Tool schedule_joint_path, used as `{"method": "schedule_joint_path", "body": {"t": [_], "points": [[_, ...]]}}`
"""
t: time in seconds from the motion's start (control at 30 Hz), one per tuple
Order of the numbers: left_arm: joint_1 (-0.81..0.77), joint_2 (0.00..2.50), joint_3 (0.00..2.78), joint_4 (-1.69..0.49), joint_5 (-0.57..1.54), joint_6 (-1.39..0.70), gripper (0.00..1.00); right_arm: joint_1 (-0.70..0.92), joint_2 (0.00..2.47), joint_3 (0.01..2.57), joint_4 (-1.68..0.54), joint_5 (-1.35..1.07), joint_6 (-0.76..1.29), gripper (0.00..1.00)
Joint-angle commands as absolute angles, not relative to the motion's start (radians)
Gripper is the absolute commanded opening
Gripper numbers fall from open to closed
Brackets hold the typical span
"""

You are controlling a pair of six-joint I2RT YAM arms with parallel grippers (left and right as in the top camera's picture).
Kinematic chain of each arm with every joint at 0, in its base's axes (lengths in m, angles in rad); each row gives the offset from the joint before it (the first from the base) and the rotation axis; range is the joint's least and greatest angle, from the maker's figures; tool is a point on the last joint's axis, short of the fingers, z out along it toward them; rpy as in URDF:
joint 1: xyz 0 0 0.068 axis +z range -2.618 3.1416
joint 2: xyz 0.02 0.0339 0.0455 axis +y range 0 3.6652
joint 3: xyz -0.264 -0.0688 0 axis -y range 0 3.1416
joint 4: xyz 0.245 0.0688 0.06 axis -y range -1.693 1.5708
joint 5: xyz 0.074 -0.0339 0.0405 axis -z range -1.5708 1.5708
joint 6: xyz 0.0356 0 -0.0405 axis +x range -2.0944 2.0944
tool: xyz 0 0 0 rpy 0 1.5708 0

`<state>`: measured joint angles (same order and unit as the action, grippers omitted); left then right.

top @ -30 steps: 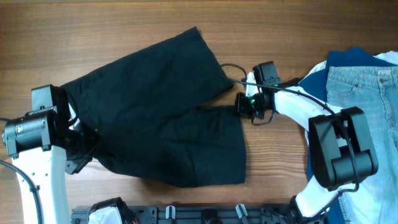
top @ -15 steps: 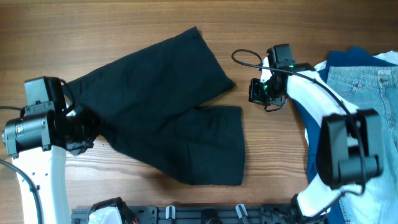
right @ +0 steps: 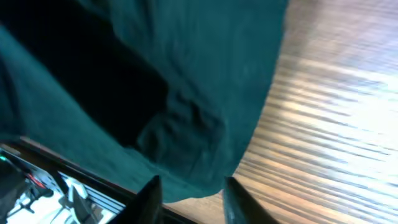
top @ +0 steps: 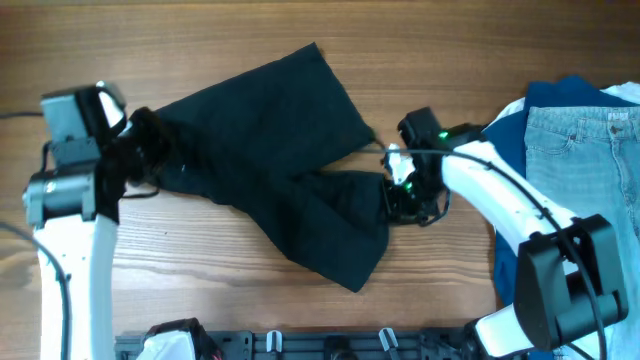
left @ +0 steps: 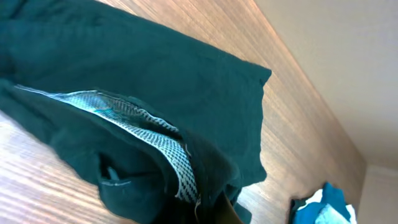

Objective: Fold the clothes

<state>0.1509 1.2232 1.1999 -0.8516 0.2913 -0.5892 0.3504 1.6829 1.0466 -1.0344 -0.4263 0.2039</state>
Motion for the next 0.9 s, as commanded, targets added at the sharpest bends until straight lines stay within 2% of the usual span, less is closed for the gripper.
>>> {"method": "schedule_joint_path", "body": {"t": [0.0,0.2,0.27,0.33,0.4,0.43,0.47,0.57,0.63,0.7,0.77,0.8,0.87], "points": [[0.081,1.334,1.216,-0.784,0.256,-0.595,0.04,0.359,1.687,1.015,-1.035,-0.443,0.239,0.33],[0.068,1.388,1.216,-0.769,0.236,-0.59,0.04,0.362,1.687,0.915,-0.952,-0.474,0.262,0.62],[0.068,1.386,1.216,-0.773,0.234,-0.587,0.04,0.363,1.687,0.888,-0.883,-0.53,0.261,0.67],[0.068,1.386,1.216,-0.778,0.234,-0.583,0.04,0.363,1.691,0.872,-0.847,-0.532,0.27,0.76],[0.068,1.386,1.216,-0.781,0.234,-0.583,0.04,0.363,1.706,0.867,-0.801,-0.532,0.269,0.77],[0.068,1.386,1.216,-0.78,0.234,-0.583,0.04,0.363,1.71,0.865,-0.772,-0.533,0.271,0.76],[0.068,1.386,1.216,-0.78,0.234,-0.583,0.04,0.363,1.715,0.865,-0.738,-0.533,0.273,0.71],[0.068,1.386,1.216,-0.788,0.234,-0.583,0.04,0.363,1.725,0.865,-0.715,-0.54,0.274,0.42],[0.068,1.386,1.216,-0.793,0.234,-0.583,0.04,0.363,1.726,0.865,-0.734,-0.54,0.292,0.44],[0.068,1.386,1.216,-0.798,0.234,-0.583,0.04,0.364,1.726,0.856,-0.775,-0.559,0.327,0.63],[0.068,1.386,1.216,-0.801,0.234,-0.583,0.04,0.364,1.726,0.841,-0.778,-0.558,0.369,0.64],[0.068,1.386,1.216,-0.801,0.234,-0.583,0.04,0.364,1.726,0.83,-0.765,-0.558,0.379,0.54],[0.068,1.386,1.216,-0.801,0.234,-0.583,0.04,0.363,1.726,0.825,-0.763,-0.55,0.402,0.22]]}}
